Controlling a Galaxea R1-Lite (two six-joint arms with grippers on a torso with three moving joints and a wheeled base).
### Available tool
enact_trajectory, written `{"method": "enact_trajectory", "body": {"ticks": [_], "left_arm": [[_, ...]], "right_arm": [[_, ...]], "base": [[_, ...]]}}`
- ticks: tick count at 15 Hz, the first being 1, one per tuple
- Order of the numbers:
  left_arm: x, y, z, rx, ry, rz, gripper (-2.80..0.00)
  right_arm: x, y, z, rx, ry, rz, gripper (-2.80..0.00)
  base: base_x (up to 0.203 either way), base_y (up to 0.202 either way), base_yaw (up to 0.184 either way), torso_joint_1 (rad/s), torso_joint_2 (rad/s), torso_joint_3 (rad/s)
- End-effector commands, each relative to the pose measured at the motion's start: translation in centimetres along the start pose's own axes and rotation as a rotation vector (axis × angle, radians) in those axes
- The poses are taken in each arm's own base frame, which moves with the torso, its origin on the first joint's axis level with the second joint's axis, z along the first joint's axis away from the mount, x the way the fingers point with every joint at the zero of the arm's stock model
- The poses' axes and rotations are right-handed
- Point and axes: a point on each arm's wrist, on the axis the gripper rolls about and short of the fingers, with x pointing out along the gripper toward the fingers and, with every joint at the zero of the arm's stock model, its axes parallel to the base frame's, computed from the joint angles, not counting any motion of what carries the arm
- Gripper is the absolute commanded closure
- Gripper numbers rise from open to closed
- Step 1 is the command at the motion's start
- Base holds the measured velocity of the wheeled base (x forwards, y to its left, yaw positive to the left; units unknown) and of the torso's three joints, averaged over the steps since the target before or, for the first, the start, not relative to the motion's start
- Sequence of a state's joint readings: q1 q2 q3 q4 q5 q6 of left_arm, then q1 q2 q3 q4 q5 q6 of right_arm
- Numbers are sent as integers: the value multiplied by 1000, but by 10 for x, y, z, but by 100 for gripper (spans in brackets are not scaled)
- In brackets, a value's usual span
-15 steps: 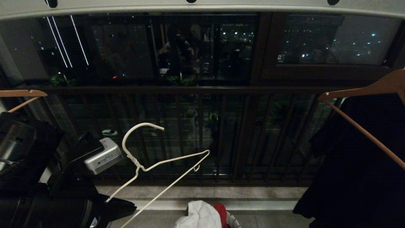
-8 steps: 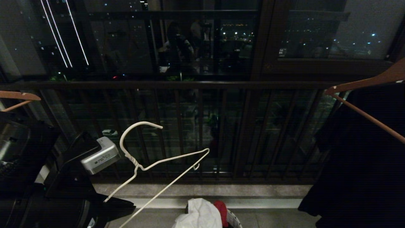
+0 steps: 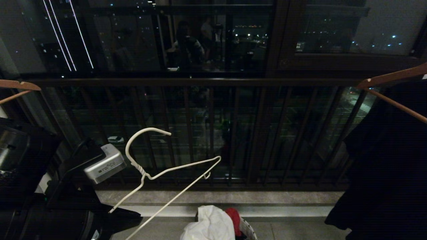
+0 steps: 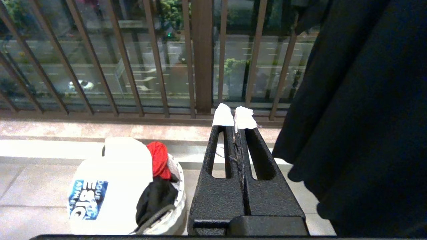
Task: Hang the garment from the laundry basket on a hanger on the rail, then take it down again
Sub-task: Pick up clothes from the basket
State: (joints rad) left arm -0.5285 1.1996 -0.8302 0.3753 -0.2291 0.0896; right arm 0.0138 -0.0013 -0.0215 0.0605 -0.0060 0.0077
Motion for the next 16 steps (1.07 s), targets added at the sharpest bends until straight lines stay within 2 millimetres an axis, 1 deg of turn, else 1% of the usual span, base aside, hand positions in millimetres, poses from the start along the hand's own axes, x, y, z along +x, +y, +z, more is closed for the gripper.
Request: {"method": "enact_trajectory", "body": {"ticks": [1, 8, 16], "left_arm": [[-2, 0, 0, 1, -6, 0, 0], [2, 1, -1, 11, -32, 1, 0], [2, 0, 1, 5, -41, -38, 0]], "right_arm": [[0, 0, 0, 0, 2, 0, 0], [0, 0, 0, 0, 2, 1, 0], [0, 0, 0, 0, 2, 0, 0]], "base": [[0, 0, 0, -146, 344, 177], [0, 0, 0, -162, 364, 203], [0, 0, 0, -229, 531, 298]]}}
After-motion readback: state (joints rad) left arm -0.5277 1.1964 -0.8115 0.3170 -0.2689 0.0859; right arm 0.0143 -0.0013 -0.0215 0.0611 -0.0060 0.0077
